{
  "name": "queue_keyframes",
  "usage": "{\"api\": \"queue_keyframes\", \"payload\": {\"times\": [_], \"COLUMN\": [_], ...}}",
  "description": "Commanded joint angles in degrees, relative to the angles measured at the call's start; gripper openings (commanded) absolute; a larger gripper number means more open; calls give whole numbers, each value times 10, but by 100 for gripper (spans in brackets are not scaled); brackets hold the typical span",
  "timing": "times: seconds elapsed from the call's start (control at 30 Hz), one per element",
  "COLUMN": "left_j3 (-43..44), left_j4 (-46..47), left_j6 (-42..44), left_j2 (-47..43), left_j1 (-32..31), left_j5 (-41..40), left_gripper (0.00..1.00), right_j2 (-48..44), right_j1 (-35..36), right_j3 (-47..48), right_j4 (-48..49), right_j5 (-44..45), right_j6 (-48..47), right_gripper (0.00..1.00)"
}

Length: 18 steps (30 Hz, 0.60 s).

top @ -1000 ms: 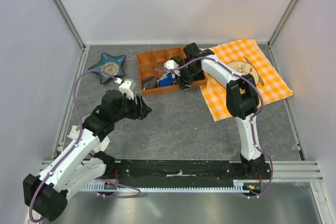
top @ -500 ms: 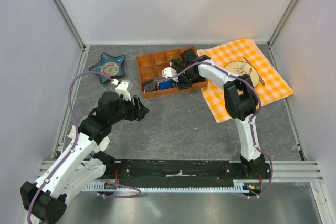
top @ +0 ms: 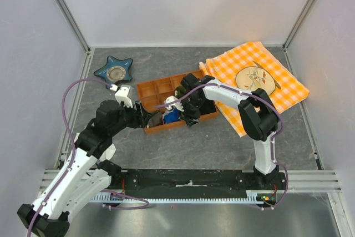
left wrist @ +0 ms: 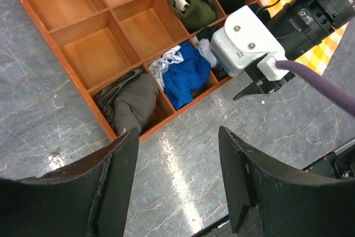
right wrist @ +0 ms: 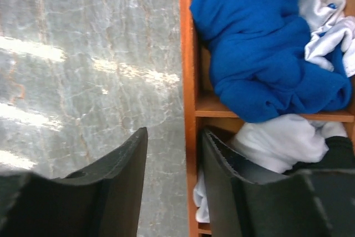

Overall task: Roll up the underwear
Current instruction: Move the storage box to the center of the board.

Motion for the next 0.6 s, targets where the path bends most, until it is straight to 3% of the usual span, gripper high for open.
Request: {"api": "queue_keyframes", "payload": {"times": [0.0,0.17,0.3,0.33,0.43,0.57], "left_j3": [28,27,24,22,20,15], "left_j4": [-16,-27,-28,-28,-28,-29], "left_j6": [32,35,36,37,36,36], "left_j2": [-20,-38,-49,-51,-51,-63], "left_j1": [3,3,3,3,3,3], "left_j5": [-16,-21,-22,-22,-20,-16], "left_gripper": [66,66,67,67,67,67], "right_j2": [-48,-93,-119,-125,-141,-82], "right_j1": [-8,-32,-59,-75,-96,-97], "right_j3": [37,88,114,88,12,49], "right_j4": [-64,-104,-60,20,194,201], "right_j5": [-55,-75,-47,-40,-45,-41], "right_j6": [51,59,94,114,183,223], "right_gripper": [54,69,80,97,98,98]}}
